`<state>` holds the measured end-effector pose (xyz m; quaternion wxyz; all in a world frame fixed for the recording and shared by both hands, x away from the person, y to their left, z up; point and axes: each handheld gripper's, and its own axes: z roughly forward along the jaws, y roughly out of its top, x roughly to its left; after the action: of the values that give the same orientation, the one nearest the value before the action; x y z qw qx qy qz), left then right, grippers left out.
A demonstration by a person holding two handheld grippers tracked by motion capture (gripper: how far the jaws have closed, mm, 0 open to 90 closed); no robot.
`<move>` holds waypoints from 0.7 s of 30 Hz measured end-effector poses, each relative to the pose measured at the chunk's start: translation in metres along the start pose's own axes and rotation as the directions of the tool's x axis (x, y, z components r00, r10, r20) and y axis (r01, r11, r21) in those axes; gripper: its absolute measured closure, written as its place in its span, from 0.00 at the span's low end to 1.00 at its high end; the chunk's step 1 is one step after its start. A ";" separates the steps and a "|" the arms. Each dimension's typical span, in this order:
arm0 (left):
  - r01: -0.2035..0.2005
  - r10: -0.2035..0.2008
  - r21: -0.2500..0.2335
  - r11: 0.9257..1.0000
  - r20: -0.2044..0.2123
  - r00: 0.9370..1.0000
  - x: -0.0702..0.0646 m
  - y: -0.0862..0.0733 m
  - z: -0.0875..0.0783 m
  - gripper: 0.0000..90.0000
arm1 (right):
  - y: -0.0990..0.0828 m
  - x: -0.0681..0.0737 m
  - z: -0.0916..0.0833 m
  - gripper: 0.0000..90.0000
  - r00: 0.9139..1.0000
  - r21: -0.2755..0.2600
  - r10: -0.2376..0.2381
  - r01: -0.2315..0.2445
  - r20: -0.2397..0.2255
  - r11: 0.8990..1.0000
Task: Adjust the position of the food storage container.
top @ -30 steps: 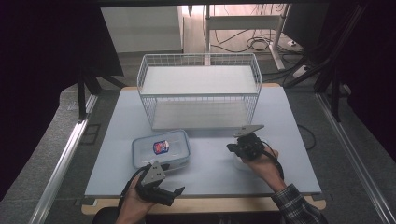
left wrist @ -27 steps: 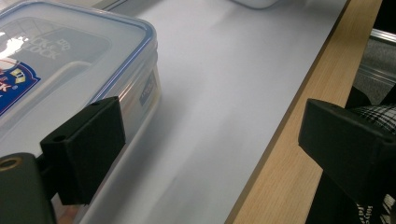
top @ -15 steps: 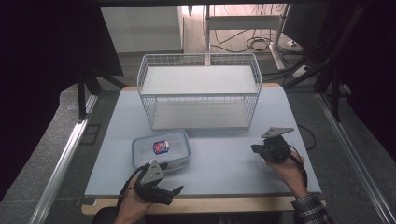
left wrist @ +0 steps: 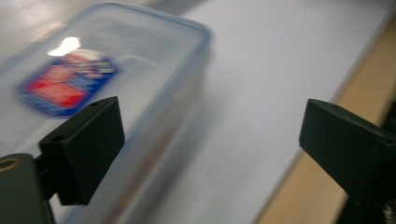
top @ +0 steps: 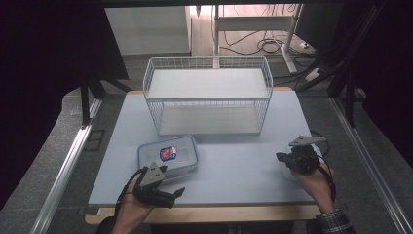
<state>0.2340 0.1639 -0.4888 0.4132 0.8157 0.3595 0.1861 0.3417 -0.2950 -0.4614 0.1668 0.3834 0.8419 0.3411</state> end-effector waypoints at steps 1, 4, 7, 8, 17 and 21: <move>0.025 -0.025 0.007 1.000 -0.050 0.998 0.004 0.003 -0.004 0.13 | 0.001 0.001 0.000 0.99 1.000 -0.007 0.000 0.000 -0.007 1.000; 0.073 -0.073 -0.004 0.997 -0.097 0.993 0.020 0.004 -0.017 0.35 | 0.003 0.004 -0.001 0.98 0.999 -0.032 -0.009 0.008 -0.034 0.999; 0.143 -0.146 -0.035 0.989 -0.123 0.982 0.042 0.001 -0.031 0.64 | 0.004 0.007 0.000 0.97 0.999 -0.046 -0.020 0.018 -0.043 0.999; 0.171 -0.176 -0.044 0.984 -0.148 0.973 0.050 -0.001 -0.036 0.79 | 0.004 0.010 0.001 0.97 0.999 -0.060 -0.032 0.029 -0.041 0.998; 0.310 -0.307 -0.040 0.950 -0.304 0.902 0.115 -0.040 -0.043 1.00 | 0.008 0.019 0.004 0.97 0.996 -0.103 -0.073 0.067 -0.054 0.992; 0.344 -0.318 0.023 0.939 -0.325 0.891 0.130 -0.049 -0.027 1.00 | 0.008 0.021 0.007 0.98 0.996 -0.108 -0.062 0.055 -0.059 0.993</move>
<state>0.2838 0.2943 -0.5118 0.3428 0.7179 0.5618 0.2269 0.3363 -0.2720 -0.4609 0.1708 0.3382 0.8382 0.3921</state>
